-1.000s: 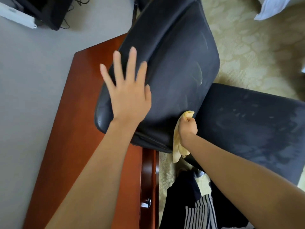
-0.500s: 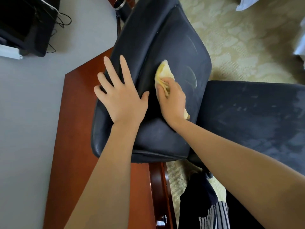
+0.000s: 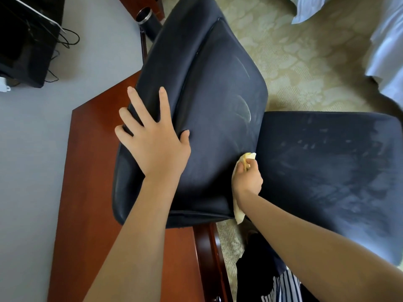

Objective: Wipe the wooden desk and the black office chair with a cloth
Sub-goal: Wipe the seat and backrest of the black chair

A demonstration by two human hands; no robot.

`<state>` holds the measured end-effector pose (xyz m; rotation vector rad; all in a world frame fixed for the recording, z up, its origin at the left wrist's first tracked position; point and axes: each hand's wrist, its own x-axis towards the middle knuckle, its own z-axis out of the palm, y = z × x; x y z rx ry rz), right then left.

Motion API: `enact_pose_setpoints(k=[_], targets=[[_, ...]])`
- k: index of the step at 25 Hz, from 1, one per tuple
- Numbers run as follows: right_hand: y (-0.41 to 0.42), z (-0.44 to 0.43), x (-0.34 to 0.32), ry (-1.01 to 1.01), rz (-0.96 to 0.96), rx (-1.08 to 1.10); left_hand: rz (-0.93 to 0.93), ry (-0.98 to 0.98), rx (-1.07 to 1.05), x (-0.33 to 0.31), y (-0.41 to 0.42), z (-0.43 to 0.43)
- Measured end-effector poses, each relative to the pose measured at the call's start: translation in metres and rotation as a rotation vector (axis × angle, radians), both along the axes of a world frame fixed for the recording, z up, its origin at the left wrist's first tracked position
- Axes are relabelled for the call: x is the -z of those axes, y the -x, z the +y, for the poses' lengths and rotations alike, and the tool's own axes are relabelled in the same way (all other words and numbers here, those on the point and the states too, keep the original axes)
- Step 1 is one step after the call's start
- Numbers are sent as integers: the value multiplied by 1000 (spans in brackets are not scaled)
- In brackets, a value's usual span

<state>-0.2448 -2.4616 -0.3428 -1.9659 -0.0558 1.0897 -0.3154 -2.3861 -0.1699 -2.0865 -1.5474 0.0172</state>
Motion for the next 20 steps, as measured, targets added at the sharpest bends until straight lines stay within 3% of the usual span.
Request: enact_pose_setpoints(k=[5, 8, 12, 16, 20], targets=[[9, 28, -56, -189, -77, 97, 64, 42, 13, -4, -2, -3], [4, 51, -95, -368, -186, 59, 87, 141, 44, -13, -5, -3], [-1, 74, -122, -605, -376, -17, 264, 242, 173, -40, -7, 28], [0, 55, -80, -543, -454, -16, 360, 308, 229, -48, -41, 65], [-4, 34, -20, -321, -363, 55, 315, 362, 159, -31, -71, 80]])
